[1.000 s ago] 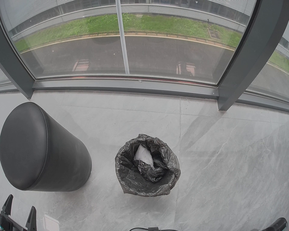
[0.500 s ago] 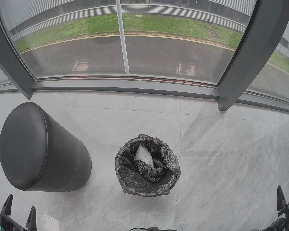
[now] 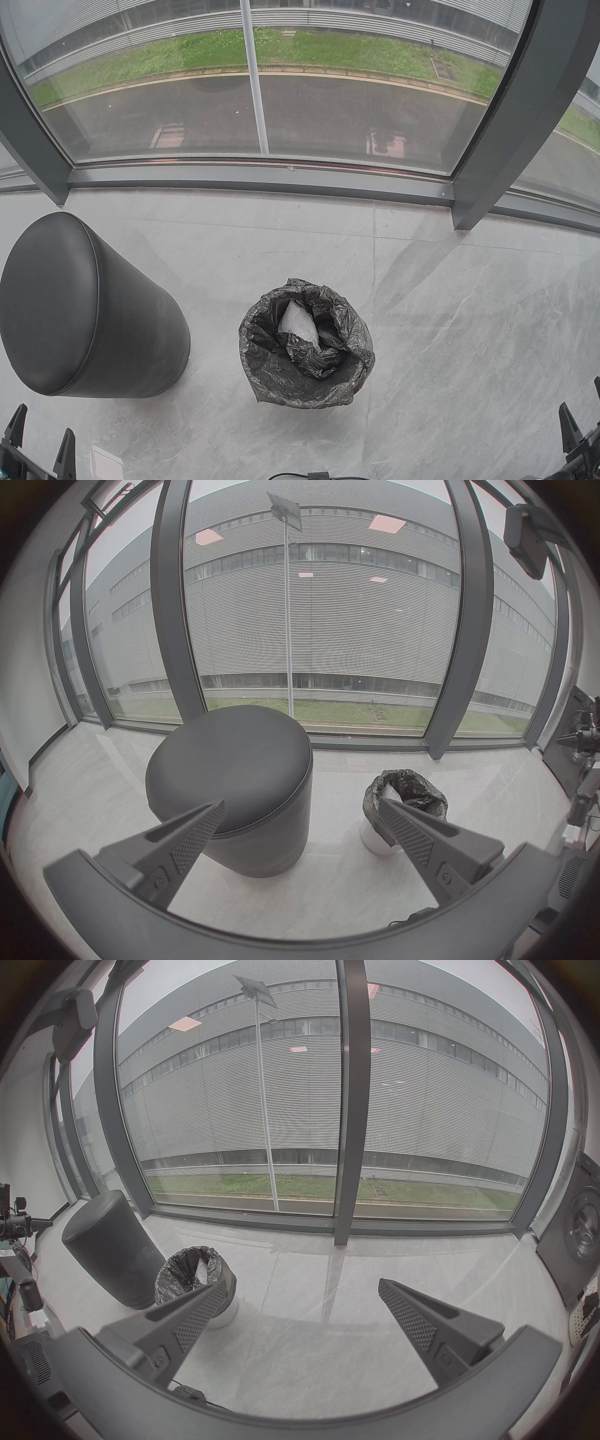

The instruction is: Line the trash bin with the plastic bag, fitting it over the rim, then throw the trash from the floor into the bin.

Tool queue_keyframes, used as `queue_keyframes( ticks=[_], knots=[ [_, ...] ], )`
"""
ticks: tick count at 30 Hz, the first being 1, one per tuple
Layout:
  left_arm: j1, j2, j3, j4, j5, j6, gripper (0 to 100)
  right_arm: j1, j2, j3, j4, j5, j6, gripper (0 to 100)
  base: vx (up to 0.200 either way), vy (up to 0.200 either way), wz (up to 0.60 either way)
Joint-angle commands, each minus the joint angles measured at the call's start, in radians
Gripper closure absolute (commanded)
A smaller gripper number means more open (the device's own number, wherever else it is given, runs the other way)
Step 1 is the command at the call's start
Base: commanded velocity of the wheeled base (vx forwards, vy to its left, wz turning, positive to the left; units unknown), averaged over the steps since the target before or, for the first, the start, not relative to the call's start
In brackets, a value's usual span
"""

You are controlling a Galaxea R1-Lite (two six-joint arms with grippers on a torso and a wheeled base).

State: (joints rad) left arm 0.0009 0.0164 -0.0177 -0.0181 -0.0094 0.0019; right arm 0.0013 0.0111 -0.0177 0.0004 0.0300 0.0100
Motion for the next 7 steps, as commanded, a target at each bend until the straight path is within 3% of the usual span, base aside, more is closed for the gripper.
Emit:
queue_keyframes(
  ticks=[1, 7],
  knots=[
    [0.001, -0.016, 0.018, 0.0, 0.0, 0.0, 0, 0.0, -0.011, 0.015, 0.0, 0.001, -0.001, 0, 0.0, 0.0, 0.0],
    [0.001, -0.016, 0.018, 0.0, 0.0, 0.001, 0, 0.0, -0.011, 0.016, 0.001, 0.001, -0.004, 0, 0.0, 0.0, 0.0]
  ],
)
